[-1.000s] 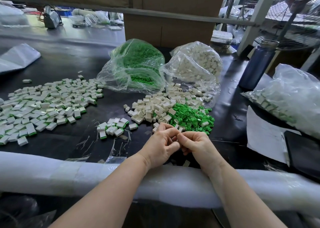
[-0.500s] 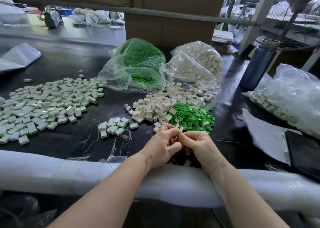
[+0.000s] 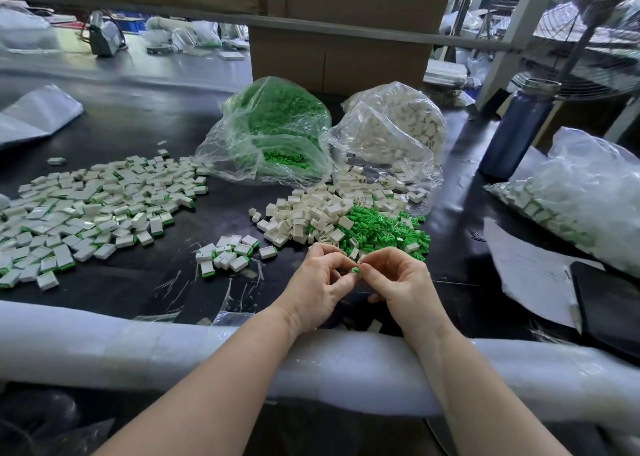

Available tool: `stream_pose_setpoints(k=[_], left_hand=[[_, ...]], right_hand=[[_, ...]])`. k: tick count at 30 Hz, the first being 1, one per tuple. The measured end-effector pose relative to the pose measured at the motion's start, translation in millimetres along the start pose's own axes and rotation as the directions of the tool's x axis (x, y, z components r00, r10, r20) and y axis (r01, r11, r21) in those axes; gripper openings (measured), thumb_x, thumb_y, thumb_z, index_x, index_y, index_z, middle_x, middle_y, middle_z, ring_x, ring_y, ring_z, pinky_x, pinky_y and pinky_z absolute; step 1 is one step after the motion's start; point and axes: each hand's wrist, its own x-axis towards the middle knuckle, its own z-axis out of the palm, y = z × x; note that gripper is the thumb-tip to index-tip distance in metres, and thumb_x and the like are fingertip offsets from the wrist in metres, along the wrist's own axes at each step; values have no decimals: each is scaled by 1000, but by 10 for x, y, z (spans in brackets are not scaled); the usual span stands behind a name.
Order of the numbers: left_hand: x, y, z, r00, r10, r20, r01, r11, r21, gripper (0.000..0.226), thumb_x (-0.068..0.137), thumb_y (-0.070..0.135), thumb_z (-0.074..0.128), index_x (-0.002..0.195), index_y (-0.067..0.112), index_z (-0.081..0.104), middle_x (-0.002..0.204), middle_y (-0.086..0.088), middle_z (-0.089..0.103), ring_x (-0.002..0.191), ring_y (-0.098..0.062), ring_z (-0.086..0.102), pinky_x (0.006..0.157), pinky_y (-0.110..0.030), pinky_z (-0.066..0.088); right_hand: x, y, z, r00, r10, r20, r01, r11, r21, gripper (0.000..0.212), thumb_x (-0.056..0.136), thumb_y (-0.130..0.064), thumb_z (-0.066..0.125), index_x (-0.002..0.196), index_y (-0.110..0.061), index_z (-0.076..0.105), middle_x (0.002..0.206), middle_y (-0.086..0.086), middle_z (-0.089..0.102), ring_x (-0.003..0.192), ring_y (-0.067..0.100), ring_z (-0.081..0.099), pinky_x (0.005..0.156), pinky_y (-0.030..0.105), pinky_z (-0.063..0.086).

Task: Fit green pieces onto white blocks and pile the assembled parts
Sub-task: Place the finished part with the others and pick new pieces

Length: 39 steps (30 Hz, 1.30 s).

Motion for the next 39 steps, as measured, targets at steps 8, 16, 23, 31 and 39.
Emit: stream_pose_setpoints(k=[8,16,23,31,39], left_hand=[[3,-11,0,1000,-9,6,9,1000,26,4,89,15,60,90,13,63,105,2,46,71,-6,47,69,-6,41],[2,-30,-25,981,-63,-183,62,998,-9,12,88,15,62,99,15,67,80,3,65,71,-11,61,73,-21,52],[9,-40,-93,842,-186,-506,183,981,-57,22,91,9,55,109,16,66,90,-3,67,82,-17,64,79,-34,56],[21,-54,-103,791,-197,-579,318,941,114,27,93,3,47,115,4,62,123,-11,42,109,-23,50,93,-12,33],[19,-60,-125,733,-329,-595,492,861,130,30,91,3,47,119,-5,53,133,-15,29,123,-29,29,98,-21,27]], right_hand=[[12,16,23,1000,3,19,-1,997,-71,19,86,-6,63,72,-19,63,71,-2,63,62,1,58,50,18,47],[21,-7,4,987,-53,-151,35,993,-116,17,84,-11,67,68,-15,62,56,-9,59,54,2,52,50,25,48],[28,17,-11,960,-43,-278,-19,977,-214,19,82,-14,69,65,-16,61,56,-6,55,54,11,49,61,37,51],[85,92,-44,913,-34,-407,-90,955,-282,22,82,-15,69,63,-19,60,58,-7,56,56,4,49,52,9,37],[89,113,-85,855,-18,-519,-183,925,-334,15,86,-12,64,72,-17,60,71,1,62,70,19,55,62,25,36]])
